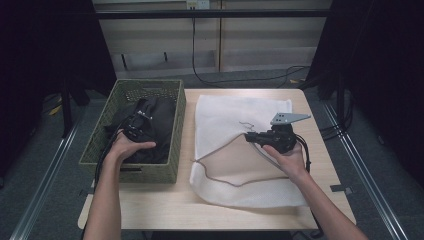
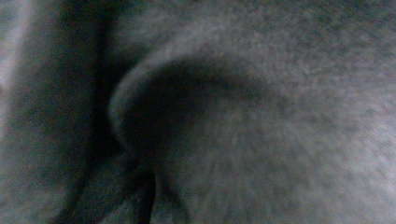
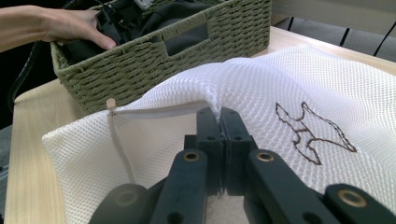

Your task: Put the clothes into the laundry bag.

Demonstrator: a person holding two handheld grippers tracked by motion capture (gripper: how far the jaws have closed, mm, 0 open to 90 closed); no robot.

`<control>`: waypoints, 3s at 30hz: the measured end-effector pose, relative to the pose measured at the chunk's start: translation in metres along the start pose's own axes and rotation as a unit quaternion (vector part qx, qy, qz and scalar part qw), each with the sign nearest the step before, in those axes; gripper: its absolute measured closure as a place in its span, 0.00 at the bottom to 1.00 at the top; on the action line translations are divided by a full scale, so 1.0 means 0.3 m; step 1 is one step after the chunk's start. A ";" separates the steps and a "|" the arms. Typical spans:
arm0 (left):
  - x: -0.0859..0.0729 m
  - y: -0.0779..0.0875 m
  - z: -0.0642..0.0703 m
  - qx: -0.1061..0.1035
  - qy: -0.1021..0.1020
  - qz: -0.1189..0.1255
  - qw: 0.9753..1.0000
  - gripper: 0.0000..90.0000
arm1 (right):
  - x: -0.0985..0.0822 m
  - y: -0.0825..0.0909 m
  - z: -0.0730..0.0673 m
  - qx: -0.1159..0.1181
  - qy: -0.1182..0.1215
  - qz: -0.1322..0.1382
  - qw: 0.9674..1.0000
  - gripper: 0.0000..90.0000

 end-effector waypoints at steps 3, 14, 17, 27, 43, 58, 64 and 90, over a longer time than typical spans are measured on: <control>0.020 -0.006 0.008 0.022 -0.022 -0.058 0.998 0.08 | -0.001 -0.003 0.000 0.001 0.001 -0.001 1.000 0.98; 0.039 0.031 0.000 0.041 -0.001 -0.077 0.996 0.58 | 0.000 0.003 0.001 0.000 0.000 0.001 1.000 0.98; 0.038 0.050 -0.013 0.037 0.019 -0.062 0.997 0.69 | 0.002 0.006 0.002 -0.001 0.001 0.002 1.000 0.98; 0.035 0.115 -0.028 0.041 0.050 0.000 0.998 0.76 | 0.003 0.008 0.008 -0.002 -0.002 0.005 1.000 0.98; 0.001 0.281 -0.026 0.079 0.088 0.170 0.978 0.79 | 0.006 0.018 0.011 -0.007 -0.006 0.009 1.000 0.99; -0.025 0.428 0.045 0.075 0.055 0.295 0.951 0.80 | 0.007 0.020 0.015 -0.006 -0.008 0.009 1.000 0.99; -0.028 0.486 0.080 0.070 0.036 0.337 0.938 0.81 | 0.008 0.020 0.015 -0.006 -0.010 0.011 1.000 0.99; 0.022 0.701 0.222 0.063 -0.037 0.434 0.898 0.81 | 0.009 0.026 0.026 -0.005 -0.013 0.015 1.000 0.99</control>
Point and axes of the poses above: each handheld gripper's, and its own axes: y roughly backward along the jaws, x roughly out of its top, z roughly to its right, the point moved 1 cm from there along -y, roughly forward along the jaws, and after that the axes turned 9 degrees about -y, right-handed, at the moved point
